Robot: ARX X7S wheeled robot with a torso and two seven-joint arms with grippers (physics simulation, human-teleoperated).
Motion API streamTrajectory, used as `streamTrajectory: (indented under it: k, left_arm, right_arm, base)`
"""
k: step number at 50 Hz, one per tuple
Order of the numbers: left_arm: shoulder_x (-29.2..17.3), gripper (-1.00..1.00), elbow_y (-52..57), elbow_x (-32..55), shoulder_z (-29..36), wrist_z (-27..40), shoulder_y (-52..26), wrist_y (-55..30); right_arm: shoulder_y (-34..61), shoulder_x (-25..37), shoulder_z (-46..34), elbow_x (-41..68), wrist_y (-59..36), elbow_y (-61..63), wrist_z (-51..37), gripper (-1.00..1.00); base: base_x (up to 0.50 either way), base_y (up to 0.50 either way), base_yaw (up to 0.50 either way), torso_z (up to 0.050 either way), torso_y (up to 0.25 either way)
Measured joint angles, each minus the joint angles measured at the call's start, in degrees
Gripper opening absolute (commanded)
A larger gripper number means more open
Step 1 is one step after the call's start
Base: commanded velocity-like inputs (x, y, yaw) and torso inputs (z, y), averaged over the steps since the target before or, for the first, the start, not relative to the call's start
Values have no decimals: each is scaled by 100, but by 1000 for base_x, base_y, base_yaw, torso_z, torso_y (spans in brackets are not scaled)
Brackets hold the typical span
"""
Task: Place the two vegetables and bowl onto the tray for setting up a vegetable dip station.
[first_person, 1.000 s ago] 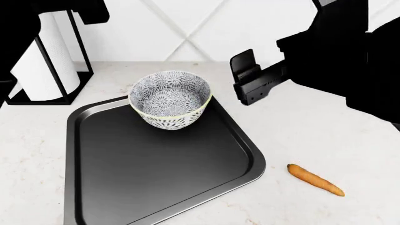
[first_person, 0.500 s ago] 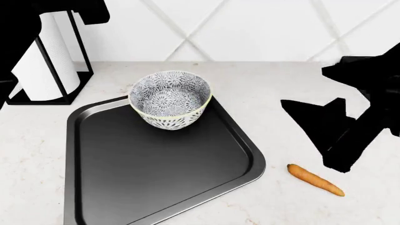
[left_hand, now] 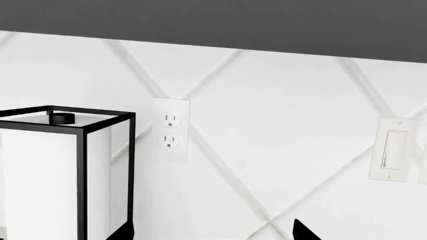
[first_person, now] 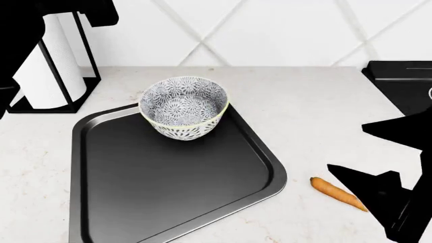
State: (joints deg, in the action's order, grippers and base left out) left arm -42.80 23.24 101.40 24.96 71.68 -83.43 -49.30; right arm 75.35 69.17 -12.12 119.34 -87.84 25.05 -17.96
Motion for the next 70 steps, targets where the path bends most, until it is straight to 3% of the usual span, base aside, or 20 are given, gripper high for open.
streamTrajectory:
  k: [21,70]
  left_arm:
    - [-15,100,18,20,34,14,-23,18]
    - [-49,100,23,27,104,14,-59,72]
  right_arm:
    - [-686,212,-252,-1169,-7,245,952,100]
    - [-441,237,-1986,-2724,185,261,1775,100]
  base:
    - [0,0,0,0,0]
    - [0,0,0,0,0]
